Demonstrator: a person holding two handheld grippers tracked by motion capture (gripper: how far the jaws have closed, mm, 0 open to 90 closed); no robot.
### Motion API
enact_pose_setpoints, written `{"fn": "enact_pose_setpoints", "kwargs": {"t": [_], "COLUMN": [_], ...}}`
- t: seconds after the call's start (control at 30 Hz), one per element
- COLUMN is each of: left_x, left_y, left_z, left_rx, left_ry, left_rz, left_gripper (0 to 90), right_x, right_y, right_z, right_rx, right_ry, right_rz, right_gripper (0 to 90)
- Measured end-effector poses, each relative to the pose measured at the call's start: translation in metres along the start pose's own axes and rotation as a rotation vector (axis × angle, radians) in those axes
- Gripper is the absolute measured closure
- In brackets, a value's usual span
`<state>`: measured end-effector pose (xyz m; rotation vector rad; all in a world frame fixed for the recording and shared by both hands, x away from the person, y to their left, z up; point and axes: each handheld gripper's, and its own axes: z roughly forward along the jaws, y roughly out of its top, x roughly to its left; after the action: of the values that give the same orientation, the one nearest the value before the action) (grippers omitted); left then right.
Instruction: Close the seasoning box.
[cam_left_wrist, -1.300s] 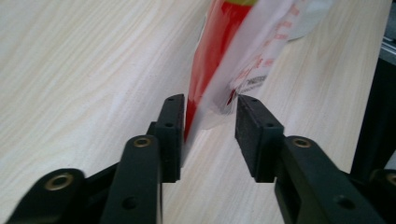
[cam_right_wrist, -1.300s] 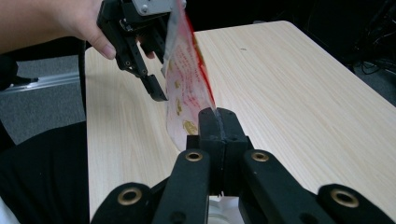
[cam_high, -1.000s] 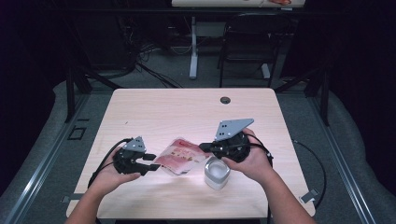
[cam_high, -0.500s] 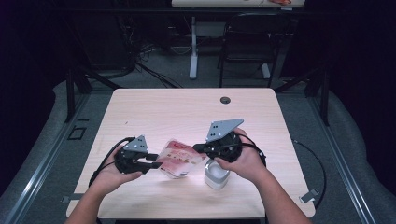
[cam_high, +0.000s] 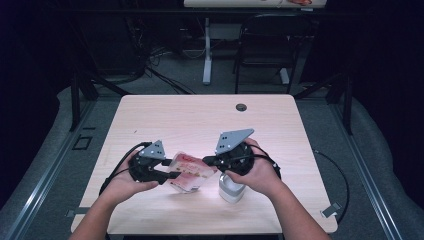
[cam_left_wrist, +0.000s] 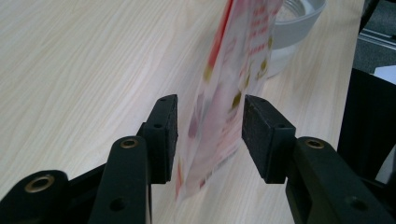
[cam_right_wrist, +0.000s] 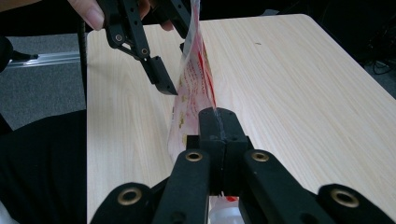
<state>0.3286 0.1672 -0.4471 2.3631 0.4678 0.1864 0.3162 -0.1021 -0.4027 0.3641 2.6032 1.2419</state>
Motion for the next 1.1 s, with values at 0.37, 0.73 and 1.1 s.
{"fn": "enact_pose_setpoints", "kwargs": {"t": [0.37, 0.73, 1.1], "left_x": [-0.004, -0.004, -0.006], "left_y": [0.004, -0.008, -0.024], "left_z": [0.004, 0.002, -0.002], "left_rx": [0.024, -0.014, -0.046], "left_ry": [-0.008, -0.015, -0.019], "left_rz": [0.036, 0.027, 0.009], "left_gripper": [73.5, 80.5, 79.3], "right_x": [0.002, 0.004, 0.006], "right_y": [0.0, 0.002, 0.005], "right_z": [0.006, 0.01, 0.015], "right_rx": [0.005, -0.011, -0.047], "right_ry": [0.005, 0.019, 0.053], "right_rz": [-0.002, 0.007, 0.036], "right_gripper": [90.0, 88.3, 77.3]}}
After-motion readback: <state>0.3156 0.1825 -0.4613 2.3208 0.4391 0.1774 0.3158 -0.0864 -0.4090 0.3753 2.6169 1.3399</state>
